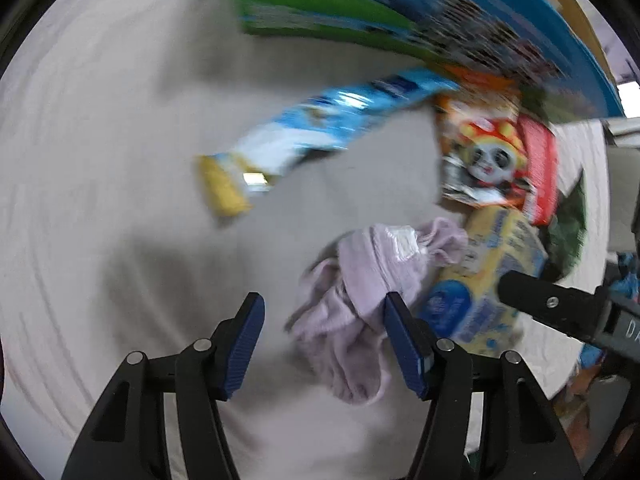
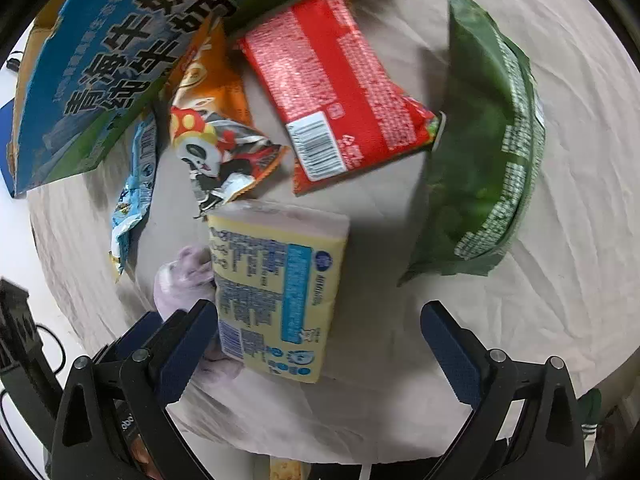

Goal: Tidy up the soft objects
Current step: 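Lower the left tool to the lavender cloth while the right tool reaches the yellow pack, then close the left tool on the lavender cloth while the right tool grips the yellow pack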

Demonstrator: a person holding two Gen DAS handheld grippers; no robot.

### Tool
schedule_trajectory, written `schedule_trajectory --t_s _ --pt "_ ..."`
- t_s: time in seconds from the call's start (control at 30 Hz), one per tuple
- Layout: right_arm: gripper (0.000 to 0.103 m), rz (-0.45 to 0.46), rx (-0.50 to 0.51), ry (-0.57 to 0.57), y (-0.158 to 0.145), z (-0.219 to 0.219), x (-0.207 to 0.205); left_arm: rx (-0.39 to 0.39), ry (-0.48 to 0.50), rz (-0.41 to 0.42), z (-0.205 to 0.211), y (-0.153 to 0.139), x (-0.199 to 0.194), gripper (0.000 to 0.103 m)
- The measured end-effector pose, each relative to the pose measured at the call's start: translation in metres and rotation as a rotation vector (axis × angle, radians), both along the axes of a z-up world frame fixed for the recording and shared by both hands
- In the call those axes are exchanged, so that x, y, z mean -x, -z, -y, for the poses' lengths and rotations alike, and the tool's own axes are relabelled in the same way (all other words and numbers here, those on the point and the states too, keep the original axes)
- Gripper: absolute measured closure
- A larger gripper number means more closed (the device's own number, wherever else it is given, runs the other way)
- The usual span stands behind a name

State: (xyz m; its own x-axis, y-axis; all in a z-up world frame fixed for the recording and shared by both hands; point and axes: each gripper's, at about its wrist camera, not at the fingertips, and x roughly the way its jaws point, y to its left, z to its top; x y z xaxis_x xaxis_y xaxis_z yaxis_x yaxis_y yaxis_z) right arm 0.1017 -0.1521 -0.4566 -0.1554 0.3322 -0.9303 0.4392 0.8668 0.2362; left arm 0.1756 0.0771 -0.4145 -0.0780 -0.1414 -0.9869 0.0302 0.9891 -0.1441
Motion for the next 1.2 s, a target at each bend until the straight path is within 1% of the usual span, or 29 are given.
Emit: schedule_trajectory --t_s 0.1,0.17,0.2,0.23,0.3,0.33,0.4,0.47,0.53,0.57,0.63,0.67,0.7,0.73,0.8,0.9,0.93,0.97,1.0,1.03,1.1,1.2 --pt "0.0 0.004 -0.003 -0.011 -0.002 -0.012 -0.001 -0.005 -0.052 -0.001 -0.02 0.0 0.002 0.044" --pt "0.0 -0.004 -0.009 -0.019 0.0 -0.023 -0.003 0.006 -0.066 -0.012 -0.034 -0.001 0.002 0.044" --pt "0.003 -0.011 -0.014 -0.025 -0.002 -0.032 -0.006 0.01 -0.074 -0.016 -0.039 -0.002 0.001 0.044" --pt "0.008 -0.022 -0.012 -0.037 0.001 -0.037 -0.007 0.019 -0.083 -0.017 -0.044 -0.004 0.001 0.044" --pt "0.032 -0.05 0.003 -0.069 0.006 -0.044 -0.006 0.048 -0.114 -0.016 -0.05 -0.009 -0.003 0.044" --pt "0.036 -0.066 0.0 -0.088 0.007 -0.047 -0.003 0.065 -0.133 -0.02 -0.056 -0.013 -0.005 0.043" --pt "0.037 -0.078 0.006 -0.131 0.005 -0.048 0.004 0.111 -0.171 -0.022 -0.066 -0.016 -0.003 0.043" --pt "0.037 -0.066 0.068 -0.212 -0.003 -0.05 0.013 0.119 -0.162 -0.024 -0.07 -0.023 -0.003 0.043" --pt "0.037 -0.048 0.134 -0.296 -0.013 -0.05 0.023 0.118 -0.113 -0.036 -0.063 -0.02 -0.004 0.043" --pt "0.037 -0.044 0.152 -0.318 -0.016 -0.049 0.027 0.121 -0.094 -0.045 -0.059 -0.024 -0.004 0.043" --pt "0.037 -0.04 0.171 -0.351 -0.024 -0.045 0.036 0.128 -0.032 -0.095 -0.041 -0.018 -0.009 0.043" --pt "0.037 -0.038 0.176 -0.363 -0.026 -0.044 0.039 0.132 -0.014 -0.11 -0.023 -0.014 -0.007 0.042" --pt "0.037 -0.039 0.182 -0.376 -0.028 -0.042 0.043 0.138 0.009 -0.127 -0.018 -0.01 -0.007 0.041" --pt "0.037 -0.04 0.189 -0.388 -0.03 -0.041 0.046 0.137 0.027 -0.141 -0.013 -0.005 -0.008 0.038" --pt "0.037 -0.048 0.183 -0.392 -0.03 -0.036 0.051 0.128 0.039 -0.148 -0.008 0.0 -0.008 0.038" --pt "0.037 -0.075 0.167 -0.378 -0.021 -0.035 0.053 0.055 0.077 -0.122 0.0 0.002 -0.005 0.039" --pt "0.037 -0.081 0.163 -0.37 -0.02 -0.034 0.055 0.035 0.089 -0.108 0.002 0.001 -0.003 0.049" --pt "0.037 -0.085 0.161 -0.358 -0.019 -0.024 0.051 0.009 0.1 -0.098 0.002 0.0 0.0 0.056" --pt "0.037 -0.084 0.16 -0.353 -0.019 -0.022 0.052 -0.009 0.114 -0.081 0.0 -0.004 0.005 0.061" --pt "0.037 -0.081 0.161 -0.35 -0.02 -0.021 0.054 -0.01 0.118 -0.077 -0.001 -0.007 0.01 0.066" --pt "0.037 -0.075 0.162 -0.354 -0.025 -0.019 0.059 -0.053 0.119 -0.07 -0.005 -0.012 0.026 0.067" --pt "0.037 -0.103 0.167 -0.386 -0.016 -0.02 0.069 -0.086 0.083 -0.065 -0.028 -0.016 0.05 0.067"
